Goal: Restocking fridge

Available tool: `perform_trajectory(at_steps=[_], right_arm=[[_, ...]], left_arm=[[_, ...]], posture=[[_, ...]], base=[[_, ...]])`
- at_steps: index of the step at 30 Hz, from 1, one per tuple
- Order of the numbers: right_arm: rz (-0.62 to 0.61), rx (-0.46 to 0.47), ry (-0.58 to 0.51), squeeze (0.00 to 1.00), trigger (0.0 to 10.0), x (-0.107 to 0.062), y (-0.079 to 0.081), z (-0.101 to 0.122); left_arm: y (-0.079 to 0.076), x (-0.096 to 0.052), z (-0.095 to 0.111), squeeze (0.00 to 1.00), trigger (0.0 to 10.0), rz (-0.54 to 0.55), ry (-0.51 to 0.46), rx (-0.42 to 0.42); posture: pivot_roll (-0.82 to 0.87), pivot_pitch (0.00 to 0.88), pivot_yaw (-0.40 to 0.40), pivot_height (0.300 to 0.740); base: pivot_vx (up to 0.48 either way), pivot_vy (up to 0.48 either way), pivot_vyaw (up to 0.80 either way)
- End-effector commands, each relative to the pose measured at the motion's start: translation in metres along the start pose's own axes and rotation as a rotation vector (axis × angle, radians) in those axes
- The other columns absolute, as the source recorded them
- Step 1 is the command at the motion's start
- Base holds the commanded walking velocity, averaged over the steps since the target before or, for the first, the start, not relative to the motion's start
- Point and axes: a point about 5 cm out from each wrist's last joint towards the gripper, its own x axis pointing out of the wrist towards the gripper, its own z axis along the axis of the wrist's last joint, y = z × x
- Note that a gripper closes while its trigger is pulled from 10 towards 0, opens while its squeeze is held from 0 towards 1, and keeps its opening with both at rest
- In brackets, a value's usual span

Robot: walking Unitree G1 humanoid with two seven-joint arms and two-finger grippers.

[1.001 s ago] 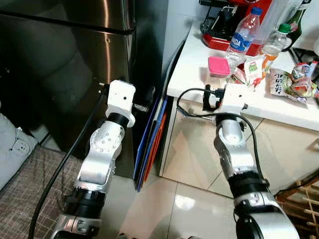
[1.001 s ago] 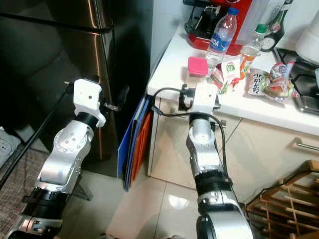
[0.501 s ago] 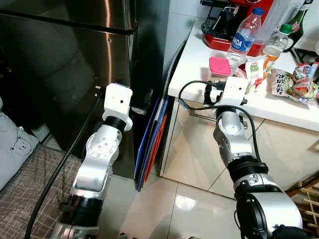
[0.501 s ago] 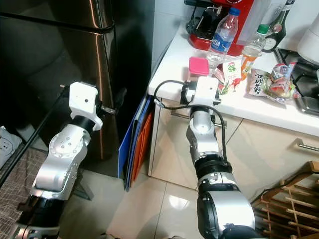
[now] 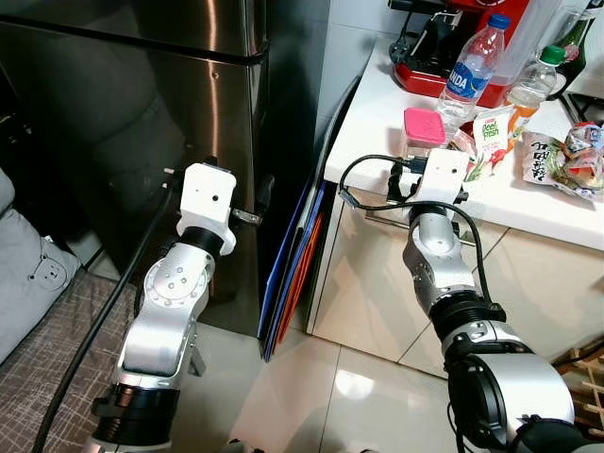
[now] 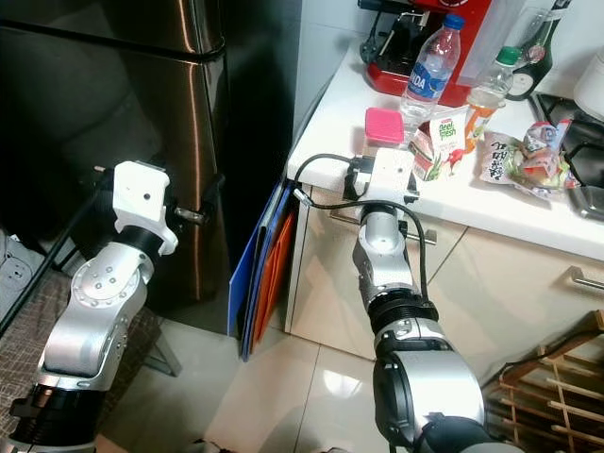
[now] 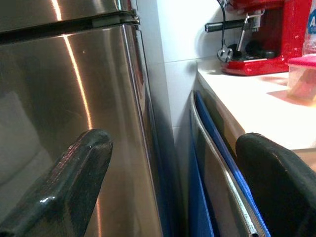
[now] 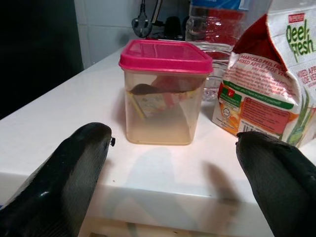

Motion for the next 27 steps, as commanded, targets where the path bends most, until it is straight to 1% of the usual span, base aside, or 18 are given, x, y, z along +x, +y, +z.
perform_trajectory(at_steps=[1, 5, 6, 8, 9, 10, 11, 12, 13, 17, 18, 21, 22, 23, 24, 27], right_arm=[[-0.008, -0.004, -0.04, 0.0, 10.0, 0.005, -0.001, 0.011], [-0.017, -0.012, -0.055, 0.0, 10.0, 0.005, -0.005, 0.012], [-0.022, -0.01, -0.056, 0.0, 10.0, 0.005, -0.006, 0.012], [-0.026, -0.006, -0.064, 0.0, 10.0, 0.003, -0.007, 0.012], [-0.035, -0.009, -0.092, 0.0, 10.0, -0.004, -0.009, 0.009], [-0.035, -0.009, -0.092, 0.0, 10.0, -0.004, -0.009, 0.009], [-0.048, -0.02, -0.13, 0.0, 10.0, -0.019, -0.013, 0.005], [-0.055, -0.024, -0.144, 0.0, 10.0, -0.03, -0.016, 0.004], [-0.055, -0.024, -0.144, 0.0, 10.0, -0.03, -0.016, 0.004], [-0.063, -0.068, -0.195, 0.0, 10.0, -0.063, -0.029, 0.005], [-0.063, -0.068, -0.195, 0.0, 10.0, -0.063, -0.029, 0.005], [-0.044, -0.118, -0.229, 0.0, 10.0, -0.083, -0.038, 0.01], [-0.037, -0.14, -0.23, 0.0, 10.0, -0.086, -0.04, 0.011], [-0.032, -0.143, -0.215, 0.0, 10.0, -0.086, -0.041, 0.009], [-0.032, -0.135, -0.185, 0.0, 10.0, -0.082, -0.041, 0.006], [-0.02, -0.126, -0.172, 0.0, 10.0, -0.078, -0.037, 0.007]], left_arm=[[0.001, -0.001, 0.001, 0.0, 10.0, -0.002, 0.008, 0.004], [0.0, 0.002, 0.0, 0.0, 10.0, -0.019, 0.011, 0.006], [-0.001, 0.002, -0.001, 0.0, 10.0, -0.025, 0.012, 0.007], [-0.001, 0.002, -0.001, 0.0, 10.0, -0.03, 0.013, 0.006], [-0.004, 0.002, -0.003, 0.0, 10.0, -0.044, 0.019, 0.0], [-0.004, 0.002, -0.003, 0.0, 10.0, -0.044, 0.019, 0.0], [-0.008, 0.001, -0.004, 0.0, 10.0, -0.055, 0.025, -0.012], [-0.011, 0.0, -0.004, 0.0, 10.0, -0.061, 0.027, -0.021], [-0.011, 0.0, -0.004, 0.0, 10.0, -0.061, 0.027, -0.021], [-0.022, 0.003, -0.001, 0.0, 10.0, -0.085, 0.017, -0.058], [-0.022, 0.003, -0.001, 0.0, 10.0, -0.085, 0.017, -0.058], [-0.025, 0.007, 0.004, 0.0, 10.0, -0.096, -0.001, -0.075], [-0.025, 0.009, 0.006, 0.0, 10.0, -0.095, -0.011, -0.08], [-0.025, 0.011, 0.007, 0.0, 10.0, -0.096, -0.018, -0.092], [-0.025, 0.014, 0.008, 0.0, 10.0, -0.096, -0.025, -0.102], [-0.026, 0.017, 0.009, 0.0, 10.0, -0.095, -0.033, -0.101]], posture=[[0.09, 0.036, -0.02, 0.74], [0.09, 0.021, -0.015, 0.74], [0.08, 0.004, -0.014, 0.74], [0.08, 0.004, -0.014, 0.74], [0.06, 0.0, -0.009, 0.74], [0.06, 0.0, -0.009, 0.74], [0.04, 0.0, -0.005, 0.74], [0.04, 0.0, -0.003, 0.74], [0.04, 0.0, -0.003, 0.74], [0.01, 0.0, 0.0, 0.74], [0.01, 0.0, 0.0, 0.74], [-0.02, 0.0, 0.005, 0.74], [-0.02, 0.0, 0.009, 0.74], [-0.02, 0.0, 0.01, 0.74], [-0.03, 0.0, 0.01, 0.74], [-0.03, 0.0, 0.009, 0.74]], base=[[0.0, 0.0, 0.0], [0.0, 0.0, 0.0], [0.0, 0.0, 0.0], [0.0, 0.0, 0.0], [0.0, 0.0, 0.0], [0.0, 0.0, 0.0], [0.0, 0.0, 0.0], [0.0, 0.0, 0.0], [0.0, 0.0, 0.0], [0.0, 0.0, 0.0], [0.0, 0.0, 0.0], [0.0, 0.0, 0.0], [0.0, 0.0, 0.0], [0.0, 0.0, -0.8], [0.0, 0.0, -0.8], [0.0, 0.186, -0.79]])
